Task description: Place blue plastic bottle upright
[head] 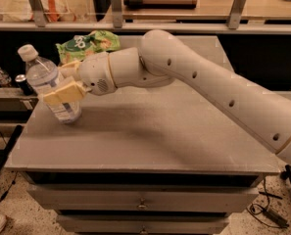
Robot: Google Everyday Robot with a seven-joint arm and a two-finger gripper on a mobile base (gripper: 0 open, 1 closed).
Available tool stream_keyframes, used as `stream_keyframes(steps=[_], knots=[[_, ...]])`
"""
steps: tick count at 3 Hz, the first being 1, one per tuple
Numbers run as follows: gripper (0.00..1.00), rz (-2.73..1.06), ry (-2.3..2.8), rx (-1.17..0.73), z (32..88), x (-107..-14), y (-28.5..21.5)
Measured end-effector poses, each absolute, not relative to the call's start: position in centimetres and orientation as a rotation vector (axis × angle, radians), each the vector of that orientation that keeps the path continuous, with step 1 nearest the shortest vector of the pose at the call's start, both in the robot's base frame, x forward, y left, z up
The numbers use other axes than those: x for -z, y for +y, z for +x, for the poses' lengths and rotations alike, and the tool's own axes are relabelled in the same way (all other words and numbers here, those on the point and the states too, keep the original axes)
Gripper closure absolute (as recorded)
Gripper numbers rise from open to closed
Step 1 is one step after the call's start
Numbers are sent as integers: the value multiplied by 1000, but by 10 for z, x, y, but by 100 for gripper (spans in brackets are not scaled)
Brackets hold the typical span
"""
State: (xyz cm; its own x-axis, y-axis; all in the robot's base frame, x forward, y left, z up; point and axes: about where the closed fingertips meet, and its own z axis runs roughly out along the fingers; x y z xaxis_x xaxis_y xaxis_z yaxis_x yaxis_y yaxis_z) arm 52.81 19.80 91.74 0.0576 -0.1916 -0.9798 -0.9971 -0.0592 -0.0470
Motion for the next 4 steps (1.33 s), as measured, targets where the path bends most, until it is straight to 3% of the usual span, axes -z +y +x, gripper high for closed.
stream_keyframes(steps=[1, 2, 4], knots=[[12, -1405, 1277, -1121, 528, -917, 196], [0, -1396, 1284, -1128, 530, -913, 192], [0, -1401, 1306, -1101, 531, -912, 186]])
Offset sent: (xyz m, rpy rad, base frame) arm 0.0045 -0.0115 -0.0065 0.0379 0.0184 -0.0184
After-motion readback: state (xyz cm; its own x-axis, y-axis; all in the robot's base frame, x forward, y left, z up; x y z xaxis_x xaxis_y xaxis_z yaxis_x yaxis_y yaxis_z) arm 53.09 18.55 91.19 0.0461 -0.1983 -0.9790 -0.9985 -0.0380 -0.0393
